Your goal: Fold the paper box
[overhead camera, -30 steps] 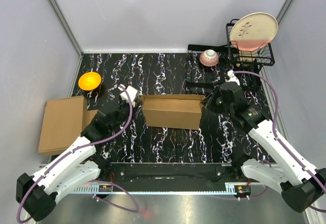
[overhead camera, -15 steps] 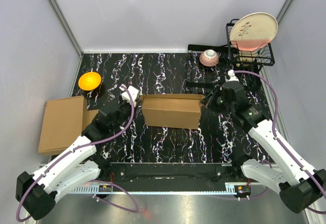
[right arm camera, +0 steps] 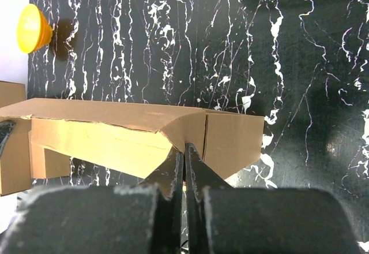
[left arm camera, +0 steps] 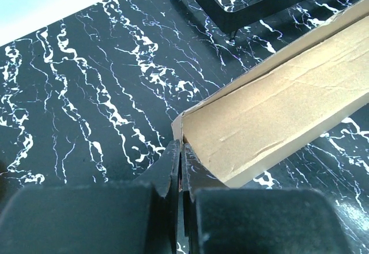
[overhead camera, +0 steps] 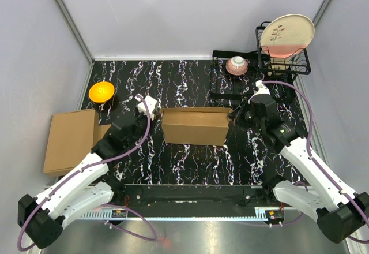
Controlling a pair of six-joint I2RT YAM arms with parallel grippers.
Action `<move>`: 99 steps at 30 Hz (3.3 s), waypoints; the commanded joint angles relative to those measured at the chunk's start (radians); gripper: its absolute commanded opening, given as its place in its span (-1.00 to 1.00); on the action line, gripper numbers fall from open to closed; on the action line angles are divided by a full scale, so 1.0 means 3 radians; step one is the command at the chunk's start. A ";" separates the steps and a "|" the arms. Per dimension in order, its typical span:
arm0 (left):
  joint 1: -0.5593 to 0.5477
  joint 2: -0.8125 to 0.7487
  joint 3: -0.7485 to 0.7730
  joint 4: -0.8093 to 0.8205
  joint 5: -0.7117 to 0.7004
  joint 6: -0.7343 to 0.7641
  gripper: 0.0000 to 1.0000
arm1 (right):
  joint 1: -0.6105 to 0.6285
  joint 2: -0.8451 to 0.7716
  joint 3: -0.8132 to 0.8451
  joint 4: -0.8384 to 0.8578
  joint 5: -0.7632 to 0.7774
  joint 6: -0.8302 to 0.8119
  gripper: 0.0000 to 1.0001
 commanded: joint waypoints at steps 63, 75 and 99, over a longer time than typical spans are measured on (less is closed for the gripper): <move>0.0033 0.0369 0.0890 -0.0390 0.0166 -0.2392 -0.59 | 0.0151 0.0204 0.0212 -0.0177 0.0589 -0.0995 -1.00; 0.0028 0.0129 0.0460 -0.0375 -0.0223 -0.2080 -0.40 | 0.0156 0.0235 0.0227 -0.0177 0.0569 -0.1000 -1.00; 0.0023 0.0195 0.0322 -0.0334 -0.0249 -0.1819 -0.49 | 0.0192 0.0271 0.0233 -0.0156 0.0538 -0.0980 -1.00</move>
